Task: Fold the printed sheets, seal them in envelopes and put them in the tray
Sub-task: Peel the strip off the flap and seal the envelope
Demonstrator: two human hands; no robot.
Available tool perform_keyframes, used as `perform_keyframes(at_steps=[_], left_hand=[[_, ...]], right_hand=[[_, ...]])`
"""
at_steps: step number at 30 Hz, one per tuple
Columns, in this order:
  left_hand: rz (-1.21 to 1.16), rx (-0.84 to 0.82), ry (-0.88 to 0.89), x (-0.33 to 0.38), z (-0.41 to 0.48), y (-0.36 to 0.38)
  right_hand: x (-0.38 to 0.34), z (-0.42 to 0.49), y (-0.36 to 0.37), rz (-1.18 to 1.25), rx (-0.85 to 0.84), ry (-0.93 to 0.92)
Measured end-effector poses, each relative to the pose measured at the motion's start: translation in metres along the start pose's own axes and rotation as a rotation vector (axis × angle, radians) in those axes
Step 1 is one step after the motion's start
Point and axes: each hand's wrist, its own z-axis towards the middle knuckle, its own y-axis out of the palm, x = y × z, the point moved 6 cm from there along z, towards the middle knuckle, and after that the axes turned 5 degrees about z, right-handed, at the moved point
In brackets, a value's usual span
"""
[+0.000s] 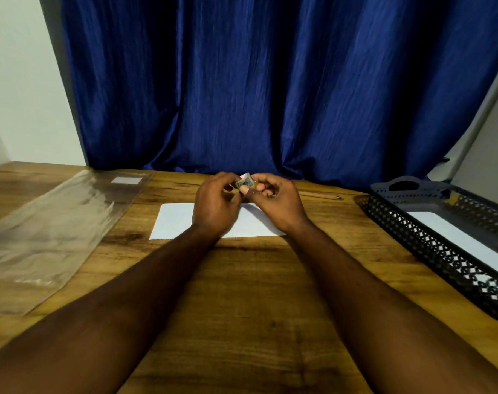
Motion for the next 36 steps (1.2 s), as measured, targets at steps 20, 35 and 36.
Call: perform_keyframes(at_steps=[20, 35, 36], left_hand=[[-0.274, -0.149, -0.132, -0.015, 0.002, 0.019], [-0.308, -0.194, -0.166, -0.016, 0.002, 0.020], [-0.304, -0.202, -0.163, -0.016, 0.002, 0.021]], right_hand=[[-0.008, -0.002, -0.004, -0.071, -0.002, -0.071], [-0.022, -0.001, -0.013, -0.492, -0.002, -0.264], [-0.024, -0.001, -0.012, -0.509, -0.003, -0.277]])
